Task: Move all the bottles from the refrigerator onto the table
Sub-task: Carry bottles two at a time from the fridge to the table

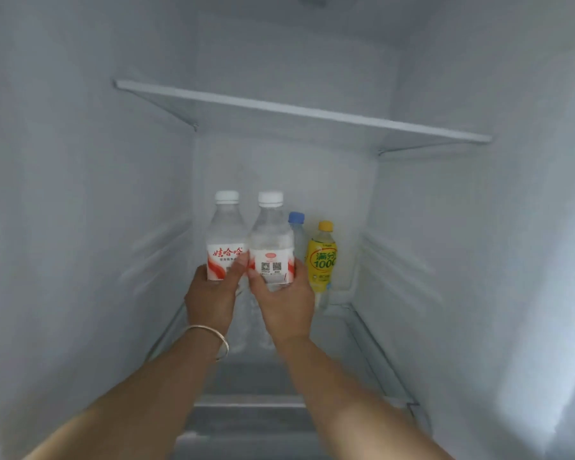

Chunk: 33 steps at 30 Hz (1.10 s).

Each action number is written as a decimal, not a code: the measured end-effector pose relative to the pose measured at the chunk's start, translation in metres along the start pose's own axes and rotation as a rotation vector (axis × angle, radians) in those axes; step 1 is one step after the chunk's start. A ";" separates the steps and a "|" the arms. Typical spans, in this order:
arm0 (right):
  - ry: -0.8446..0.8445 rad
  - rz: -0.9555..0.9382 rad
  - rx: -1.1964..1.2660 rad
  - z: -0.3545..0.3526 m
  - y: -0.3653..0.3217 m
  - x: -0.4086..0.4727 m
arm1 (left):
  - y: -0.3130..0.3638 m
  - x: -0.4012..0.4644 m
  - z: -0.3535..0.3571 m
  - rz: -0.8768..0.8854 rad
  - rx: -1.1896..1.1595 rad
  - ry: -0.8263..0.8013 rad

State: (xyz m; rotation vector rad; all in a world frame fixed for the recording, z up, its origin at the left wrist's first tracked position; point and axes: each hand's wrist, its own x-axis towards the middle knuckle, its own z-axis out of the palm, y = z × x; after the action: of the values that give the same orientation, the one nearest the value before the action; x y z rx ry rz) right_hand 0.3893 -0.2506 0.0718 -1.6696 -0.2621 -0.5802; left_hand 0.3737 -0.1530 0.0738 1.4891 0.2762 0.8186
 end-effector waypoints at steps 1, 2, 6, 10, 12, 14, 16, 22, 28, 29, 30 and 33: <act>0.018 0.017 0.000 -0.012 -0.008 -0.013 | 0.008 -0.015 -0.004 0.014 0.008 -0.030; 0.042 0.028 -0.001 -0.024 -0.017 -0.029 | 0.017 -0.032 -0.011 0.023 0.020 -0.063; 0.166 0.053 -0.073 -0.074 -0.051 -0.108 | 0.043 -0.113 -0.043 0.008 -0.029 -0.210; 0.324 0.060 -0.153 -0.128 -0.072 -0.198 | 0.060 -0.208 -0.078 -0.033 -0.066 -0.350; 0.385 0.089 -0.175 -0.156 -0.087 -0.242 | 0.070 -0.251 -0.091 -0.039 -0.085 -0.431; 0.463 0.113 -0.209 -0.184 -0.101 -0.283 | 0.080 -0.293 -0.102 -0.040 -0.100 -0.514; 0.533 0.133 -0.241 -0.213 -0.115 -0.322 | 0.089 -0.334 -0.109 -0.021 -0.114 -0.609; 0.724 0.202 -0.314 -0.314 -0.154 -0.438 | 0.121 -0.457 -0.112 0.000 -0.170 -0.939; 0.970 0.292 -0.440 -0.426 -0.184 -0.541 | 0.148 -0.598 -0.103 -0.043 -0.203 -1.128; 1.004 0.308 -0.453 -0.445 -0.191 -0.558 | 0.152 -0.624 -0.104 -0.052 -0.206 -1.147; 1.030 0.318 -0.459 -0.464 -0.196 -0.575 | 0.156 -0.649 -0.106 -0.061 -0.208 -1.160; 1.081 0.345 -0.485 -0.522 -0.212 -0.625 | 0.170 -0.723 -0.108 -0.091 -0.215 -1.185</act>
State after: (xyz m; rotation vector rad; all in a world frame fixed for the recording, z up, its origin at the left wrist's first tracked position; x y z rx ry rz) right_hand -0.3593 -0.6231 -0.0221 -1.5538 0.9903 -1.2396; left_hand -0.2612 -0.5458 -0.0054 1.4997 -0.6078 -0.1884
